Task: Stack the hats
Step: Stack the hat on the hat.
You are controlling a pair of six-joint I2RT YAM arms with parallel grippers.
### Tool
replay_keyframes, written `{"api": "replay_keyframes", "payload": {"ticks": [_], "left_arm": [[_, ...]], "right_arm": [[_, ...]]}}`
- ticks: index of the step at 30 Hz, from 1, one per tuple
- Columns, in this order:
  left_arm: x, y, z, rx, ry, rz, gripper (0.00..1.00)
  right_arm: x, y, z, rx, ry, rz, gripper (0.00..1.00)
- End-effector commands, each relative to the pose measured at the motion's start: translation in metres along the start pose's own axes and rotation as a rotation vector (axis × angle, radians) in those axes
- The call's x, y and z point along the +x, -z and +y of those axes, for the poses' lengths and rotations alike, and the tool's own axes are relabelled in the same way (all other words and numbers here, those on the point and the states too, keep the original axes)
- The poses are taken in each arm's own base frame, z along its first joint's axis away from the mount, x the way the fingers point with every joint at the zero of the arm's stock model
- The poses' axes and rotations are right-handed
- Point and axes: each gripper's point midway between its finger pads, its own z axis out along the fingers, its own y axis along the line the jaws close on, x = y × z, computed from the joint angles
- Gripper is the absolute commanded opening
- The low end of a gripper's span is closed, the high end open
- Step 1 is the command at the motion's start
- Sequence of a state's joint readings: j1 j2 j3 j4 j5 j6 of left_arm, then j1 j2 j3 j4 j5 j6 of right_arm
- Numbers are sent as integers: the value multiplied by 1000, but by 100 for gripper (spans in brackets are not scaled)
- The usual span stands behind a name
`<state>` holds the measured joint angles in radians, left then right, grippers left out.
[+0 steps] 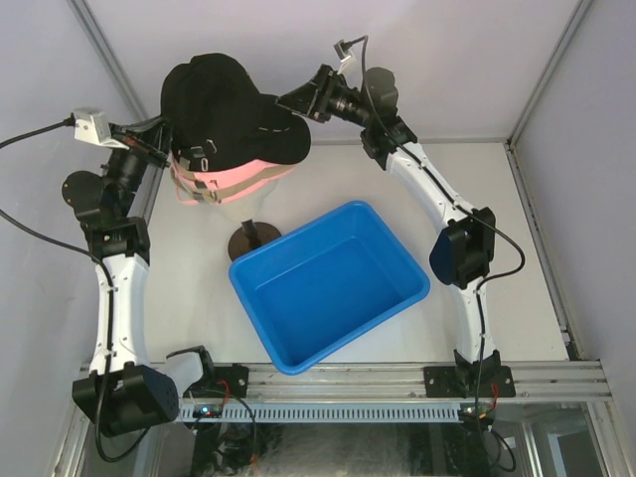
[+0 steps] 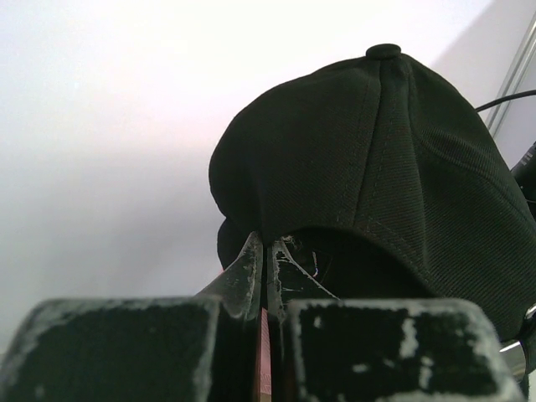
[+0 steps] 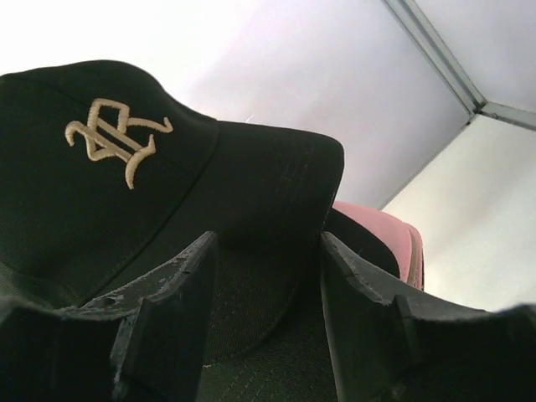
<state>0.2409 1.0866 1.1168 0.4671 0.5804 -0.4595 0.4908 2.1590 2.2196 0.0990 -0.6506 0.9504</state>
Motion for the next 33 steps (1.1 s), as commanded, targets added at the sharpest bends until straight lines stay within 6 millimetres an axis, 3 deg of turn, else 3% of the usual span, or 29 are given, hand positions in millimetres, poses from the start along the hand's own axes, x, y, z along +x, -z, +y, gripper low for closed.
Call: {"api": "replay_keyframes", "payload": {"ticks": [1,11,23,33], "left_arm": [[-23,-4,-10,38,-45,-36,0],[-25,-3,-11,33,-48,-42,0],[-27,-1,-14,16,-91,-27,0],[-31,1,-20,12,-138,-8,0]], "right_arm": [[-7,3,25,-173,116,0,51],[-4,20,50,-330,265,-35,51],[-15,43,72,-372,341,-97,51],[-11,53,94,-439,404,-121,51]]}}
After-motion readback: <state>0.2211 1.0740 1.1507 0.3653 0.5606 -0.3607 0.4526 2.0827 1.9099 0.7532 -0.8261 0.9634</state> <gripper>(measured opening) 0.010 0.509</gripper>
